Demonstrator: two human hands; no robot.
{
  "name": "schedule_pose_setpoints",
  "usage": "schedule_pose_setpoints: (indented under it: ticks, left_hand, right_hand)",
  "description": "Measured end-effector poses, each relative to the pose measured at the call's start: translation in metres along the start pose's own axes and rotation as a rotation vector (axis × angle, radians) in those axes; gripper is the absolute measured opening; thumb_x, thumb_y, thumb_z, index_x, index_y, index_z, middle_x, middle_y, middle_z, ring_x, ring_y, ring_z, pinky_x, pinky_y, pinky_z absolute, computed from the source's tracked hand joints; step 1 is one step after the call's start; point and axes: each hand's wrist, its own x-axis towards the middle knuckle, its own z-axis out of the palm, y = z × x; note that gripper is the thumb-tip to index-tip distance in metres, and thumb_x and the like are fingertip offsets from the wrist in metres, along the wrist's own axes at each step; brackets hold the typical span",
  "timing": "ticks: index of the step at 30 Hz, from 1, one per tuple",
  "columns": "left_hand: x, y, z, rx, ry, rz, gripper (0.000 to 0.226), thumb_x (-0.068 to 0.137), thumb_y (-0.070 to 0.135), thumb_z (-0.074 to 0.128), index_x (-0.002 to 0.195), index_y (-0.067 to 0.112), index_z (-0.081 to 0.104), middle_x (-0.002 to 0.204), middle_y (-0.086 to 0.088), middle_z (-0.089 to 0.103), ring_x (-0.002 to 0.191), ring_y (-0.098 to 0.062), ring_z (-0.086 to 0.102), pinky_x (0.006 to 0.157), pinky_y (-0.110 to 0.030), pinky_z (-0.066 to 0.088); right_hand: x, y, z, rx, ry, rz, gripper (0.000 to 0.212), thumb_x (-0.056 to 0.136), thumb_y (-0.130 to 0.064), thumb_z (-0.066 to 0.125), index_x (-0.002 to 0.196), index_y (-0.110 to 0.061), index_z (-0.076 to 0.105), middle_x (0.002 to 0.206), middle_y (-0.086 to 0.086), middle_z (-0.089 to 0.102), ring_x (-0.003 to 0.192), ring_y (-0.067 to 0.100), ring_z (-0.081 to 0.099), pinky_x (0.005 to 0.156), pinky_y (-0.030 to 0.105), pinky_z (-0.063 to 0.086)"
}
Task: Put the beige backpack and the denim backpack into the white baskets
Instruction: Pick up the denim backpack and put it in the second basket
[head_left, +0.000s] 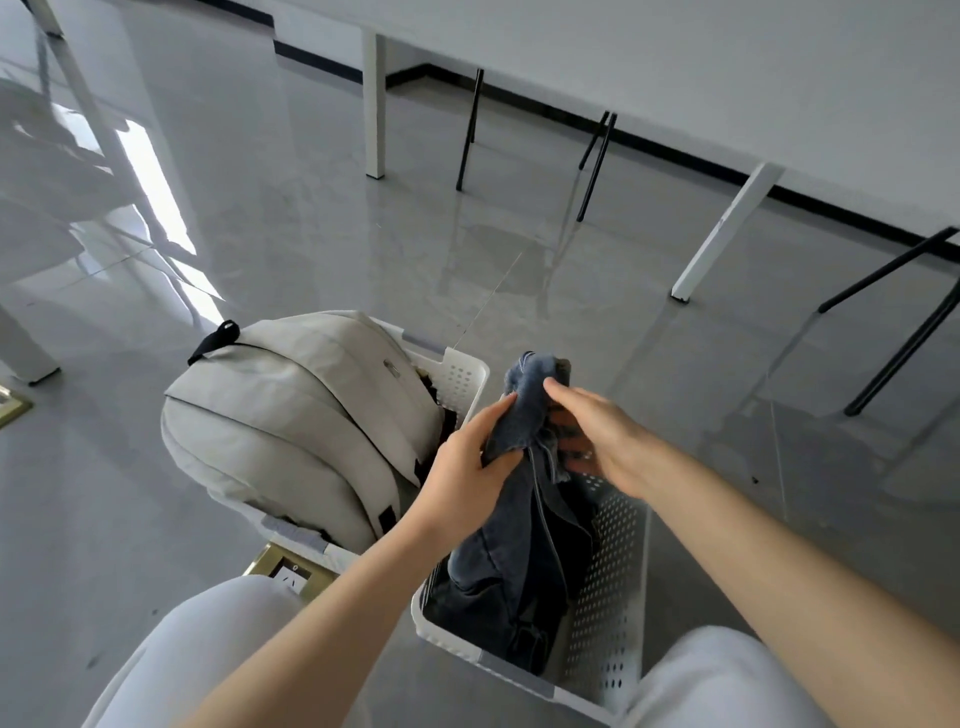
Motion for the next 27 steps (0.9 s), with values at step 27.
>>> schedule_pose_setpoints:
  ticks: [27]
  left_hand:
    - [-0.058, 0.007, 0.035, 0.579, -0.198, 0.002, 0.048, 0.085, 0.022, 0.056, 0.131, 0.016, 0.044, 0.122, -0.004, 0.054, 0.109, -0.026, 0.053, 0.089, -0.039, 0.048]
  right_hand:
    - [-0.056, -0.023, -0.065, 0.178, 0.449, 0.054, 0.028, 0.07, -0.013, 0.064, 0.053, -0.018, 0.043, 0.033, -0.004, 0.035, 0.025, 0.009, 0.025, 0.035, 0.013, 0.02]
